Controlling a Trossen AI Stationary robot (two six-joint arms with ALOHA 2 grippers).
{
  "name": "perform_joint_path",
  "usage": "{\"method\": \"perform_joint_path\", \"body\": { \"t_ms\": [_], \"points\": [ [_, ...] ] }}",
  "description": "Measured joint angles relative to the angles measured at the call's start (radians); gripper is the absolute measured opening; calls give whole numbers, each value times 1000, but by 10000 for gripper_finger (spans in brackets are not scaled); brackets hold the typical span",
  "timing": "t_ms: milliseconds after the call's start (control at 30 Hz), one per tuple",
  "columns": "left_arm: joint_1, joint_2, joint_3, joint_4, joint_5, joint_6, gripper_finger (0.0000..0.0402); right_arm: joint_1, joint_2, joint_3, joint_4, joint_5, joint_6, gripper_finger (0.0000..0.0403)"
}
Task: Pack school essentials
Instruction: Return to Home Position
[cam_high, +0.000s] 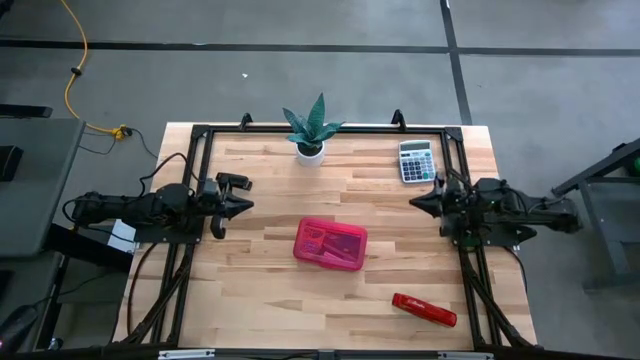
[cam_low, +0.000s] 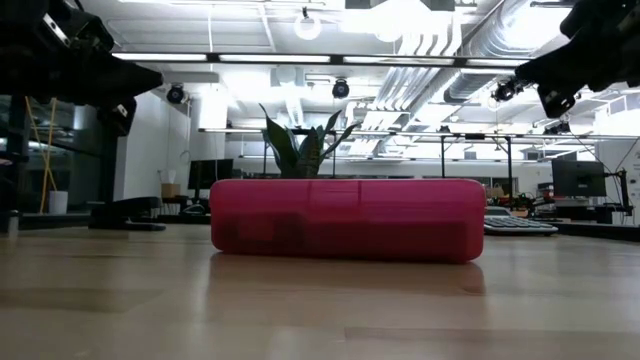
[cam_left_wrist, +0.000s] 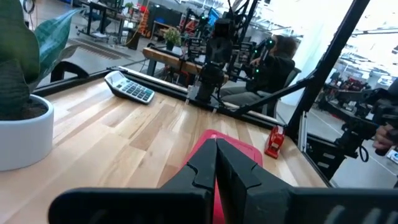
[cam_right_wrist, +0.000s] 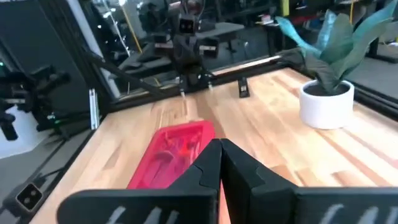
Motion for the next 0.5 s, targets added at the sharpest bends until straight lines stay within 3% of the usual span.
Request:
{"method": "perform_joint_path", "body": {
  "t_ms": [267, 500],
  "points": [
    [0, 0, 0, 0, 0, 0, 0, 0, -11, -10, -2, 29, -16, 0],
    [0, 0, 0, 0, 0, 0, 0, 0, -13, -186, 311, 36, 13, 0]
  ]
}}
